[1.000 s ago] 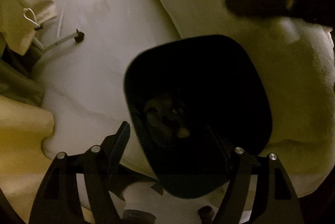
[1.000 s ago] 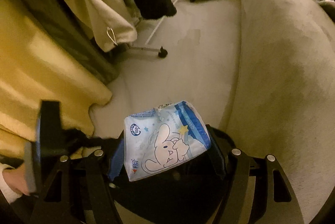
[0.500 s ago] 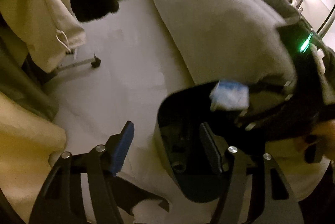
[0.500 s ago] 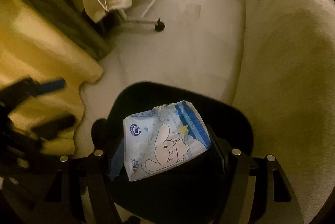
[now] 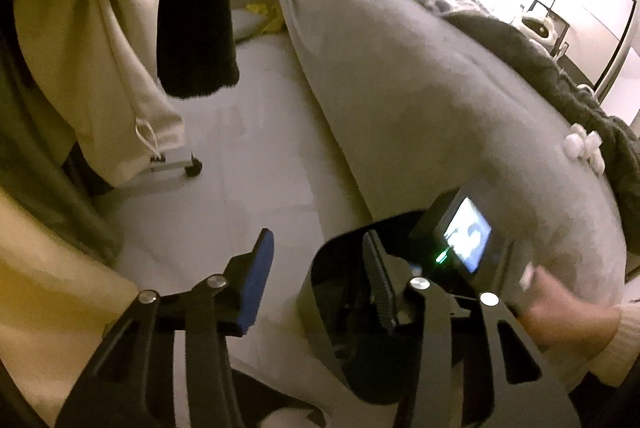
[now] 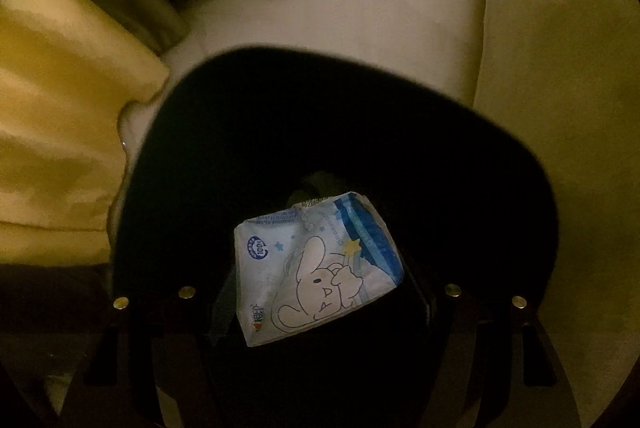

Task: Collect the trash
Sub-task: 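Lower the diaper pack into the bin and open the right tool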

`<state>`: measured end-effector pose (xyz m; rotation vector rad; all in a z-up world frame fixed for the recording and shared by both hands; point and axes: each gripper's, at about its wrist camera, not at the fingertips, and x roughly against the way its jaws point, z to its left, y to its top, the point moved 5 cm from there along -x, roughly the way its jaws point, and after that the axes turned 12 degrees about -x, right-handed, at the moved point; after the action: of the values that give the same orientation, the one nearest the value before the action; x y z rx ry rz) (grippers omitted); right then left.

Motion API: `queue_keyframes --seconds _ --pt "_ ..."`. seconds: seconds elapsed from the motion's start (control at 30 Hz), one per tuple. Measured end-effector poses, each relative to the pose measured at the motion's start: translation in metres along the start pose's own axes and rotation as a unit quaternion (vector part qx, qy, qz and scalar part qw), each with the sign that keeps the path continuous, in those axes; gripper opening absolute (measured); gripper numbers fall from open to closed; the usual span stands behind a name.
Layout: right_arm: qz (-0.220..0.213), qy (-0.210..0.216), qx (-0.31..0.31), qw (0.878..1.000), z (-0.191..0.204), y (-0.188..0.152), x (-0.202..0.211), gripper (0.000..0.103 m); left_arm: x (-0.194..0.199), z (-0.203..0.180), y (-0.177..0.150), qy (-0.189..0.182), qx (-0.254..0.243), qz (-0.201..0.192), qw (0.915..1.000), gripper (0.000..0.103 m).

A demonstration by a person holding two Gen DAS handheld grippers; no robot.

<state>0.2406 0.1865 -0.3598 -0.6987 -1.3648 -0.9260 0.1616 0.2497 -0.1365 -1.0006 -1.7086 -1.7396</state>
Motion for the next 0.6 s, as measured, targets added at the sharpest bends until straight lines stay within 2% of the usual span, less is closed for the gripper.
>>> queue_keyframes --seconds 0.23,0.3,0.4,0.53,0.6 --pt "0.025 -0.023 0.015 0.999 0.002 -0.009 -0.013 0.077 0.021 -0.005 0.025 0.009 -0.004 -0.036 0.9993 0.046" --pt "0.031 -0.034 0.021 0.999 0.003 -0.012 -0.015 0.086 0.026 -0.008 0.032 0.004 0.002 -0.045 0.999 0.046" --pt "0.039 -0.045 0.024 0.998 0.002 -0.014 -0.015 0.09 0.03 -0.013 0.04 -0.002 0.004 -0.053 0.9986 0.046" --pt "0.034 -0.045 0.025 0.998 0.003 -0.016 -0.002 0.091 0.036 -0.021 0.051 -0.009 0.003 -0.062 0.998 0.046" --pt "0.023 -0.037 0.026 0.999 0.003 -0.016 0.007 0.091 0.038 -0.026 0.058 0.001 -0.004 -0.064 0.9979 0.046"
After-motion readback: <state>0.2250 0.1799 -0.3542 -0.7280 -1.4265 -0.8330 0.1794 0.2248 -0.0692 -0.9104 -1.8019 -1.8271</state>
